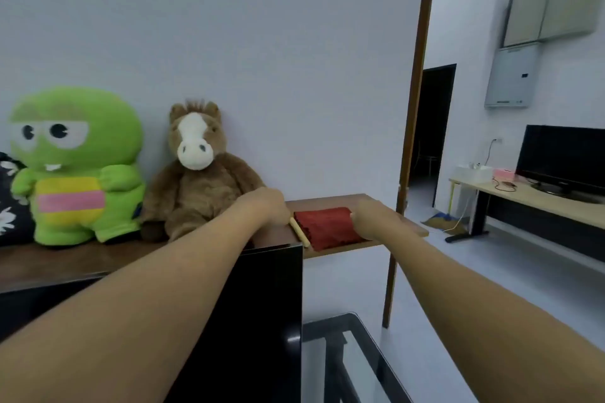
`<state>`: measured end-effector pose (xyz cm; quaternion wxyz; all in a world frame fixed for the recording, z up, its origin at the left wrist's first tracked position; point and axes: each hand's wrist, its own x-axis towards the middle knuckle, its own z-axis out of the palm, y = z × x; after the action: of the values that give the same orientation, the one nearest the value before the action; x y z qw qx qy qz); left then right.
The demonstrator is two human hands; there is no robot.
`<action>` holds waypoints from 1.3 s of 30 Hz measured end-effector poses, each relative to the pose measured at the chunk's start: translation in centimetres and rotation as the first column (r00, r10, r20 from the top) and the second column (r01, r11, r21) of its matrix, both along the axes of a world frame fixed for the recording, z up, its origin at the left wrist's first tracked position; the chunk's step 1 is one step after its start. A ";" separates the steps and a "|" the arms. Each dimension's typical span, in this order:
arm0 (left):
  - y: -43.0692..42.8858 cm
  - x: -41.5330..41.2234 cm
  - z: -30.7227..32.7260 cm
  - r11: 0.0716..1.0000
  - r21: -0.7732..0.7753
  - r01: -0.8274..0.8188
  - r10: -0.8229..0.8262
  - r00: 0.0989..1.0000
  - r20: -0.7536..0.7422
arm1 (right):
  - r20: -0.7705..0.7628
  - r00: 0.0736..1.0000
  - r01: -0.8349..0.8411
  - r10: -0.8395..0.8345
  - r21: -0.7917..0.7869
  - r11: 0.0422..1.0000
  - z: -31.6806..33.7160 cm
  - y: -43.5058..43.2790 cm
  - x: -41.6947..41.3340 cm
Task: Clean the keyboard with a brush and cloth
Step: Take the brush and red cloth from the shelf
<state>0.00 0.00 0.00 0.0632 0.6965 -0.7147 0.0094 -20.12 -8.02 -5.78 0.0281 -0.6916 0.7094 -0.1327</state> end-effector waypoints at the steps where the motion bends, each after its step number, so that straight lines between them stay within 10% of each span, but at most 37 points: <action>1: -0.8 -0.8 -0.4 1.000 0.026 -0.016 0.016 1.000 -0.001 | -0.019 1.000 0.021 -0.020 0.046 0.999 -0.3 -0.7 -0.4; 15: -8.4 -4.9 -3.9 0.925 0.329 -0.189 0.193 0.981 0.019 | 0.148 0.989 -0.001 -0.003 0.028 1.000 -2.4 -5.9 -0.1; 22: -8.9 -4.5 -4.1 0.971 0.172 -0.166 0.183 0.979 -0.089 | 0.198 0.980 -0.039 0.035 0.019 0.999 -0.5 -5.3 0.2; 32: -0.9 -8.1 0.0 0.983 -0.127 0.132 -0.170 0.916 -0.362 | 0.348 0.934 0.016 0.085 -0.277 0.961 5.3 4.4 -4.0; 39: 8.1 -10.4 -8.1 0.959 0.070 0.274 -0.180 0.782 -0.597 | 0.346 0.938 0.104 -0.029 -0.202 0.974 0.7 14.1 -5.6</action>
<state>-10.38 8.09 -8.09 0.2269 0.5766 -0.7379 -0.2675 -25.71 6.05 -5.06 0.0703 -0.6326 0.6982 -0.3278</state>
